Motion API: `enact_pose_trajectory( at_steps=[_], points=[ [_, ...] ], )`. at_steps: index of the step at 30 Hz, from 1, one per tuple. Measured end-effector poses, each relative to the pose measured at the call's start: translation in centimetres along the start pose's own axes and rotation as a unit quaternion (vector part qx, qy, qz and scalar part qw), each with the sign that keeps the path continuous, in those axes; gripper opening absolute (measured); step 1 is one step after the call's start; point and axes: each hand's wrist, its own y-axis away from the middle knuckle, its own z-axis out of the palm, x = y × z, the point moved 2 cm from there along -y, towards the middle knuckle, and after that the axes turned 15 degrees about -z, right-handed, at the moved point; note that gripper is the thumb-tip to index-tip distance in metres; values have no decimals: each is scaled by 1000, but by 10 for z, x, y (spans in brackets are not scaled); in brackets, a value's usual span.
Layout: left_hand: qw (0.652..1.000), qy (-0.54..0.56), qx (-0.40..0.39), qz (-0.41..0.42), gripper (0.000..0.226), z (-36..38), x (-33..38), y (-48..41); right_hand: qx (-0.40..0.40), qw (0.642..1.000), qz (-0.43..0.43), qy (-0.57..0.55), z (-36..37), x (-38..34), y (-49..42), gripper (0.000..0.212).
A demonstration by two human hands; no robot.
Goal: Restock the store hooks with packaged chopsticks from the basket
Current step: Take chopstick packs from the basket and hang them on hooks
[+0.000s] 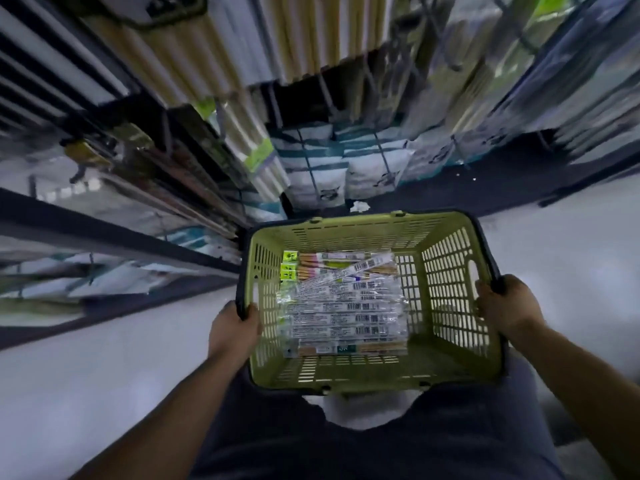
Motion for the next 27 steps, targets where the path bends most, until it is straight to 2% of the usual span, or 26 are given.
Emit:
enact_pose_trajectory(
  at_steps=[8, 12, 18, 27],
  points=[
    [995, 49, 15, -87, 30, 121, -67, -93, -98, 988, -78, 85, 134, 56, -94, 26],
    [988, 89, 27, -126, 30, 188, -90, -148, -112, 984, -100, 97, 201, 90, -137, 20],
    [985, 117, 50, -116, 29, 257, -105, -202, -96, 981, -125, 114, 262, 137, -185, 24],
    [982, 154, 95, -60, 28, 288, -115, -222, -50, 986, -115, 112, 290, 151, -198, 31]
  ],
)
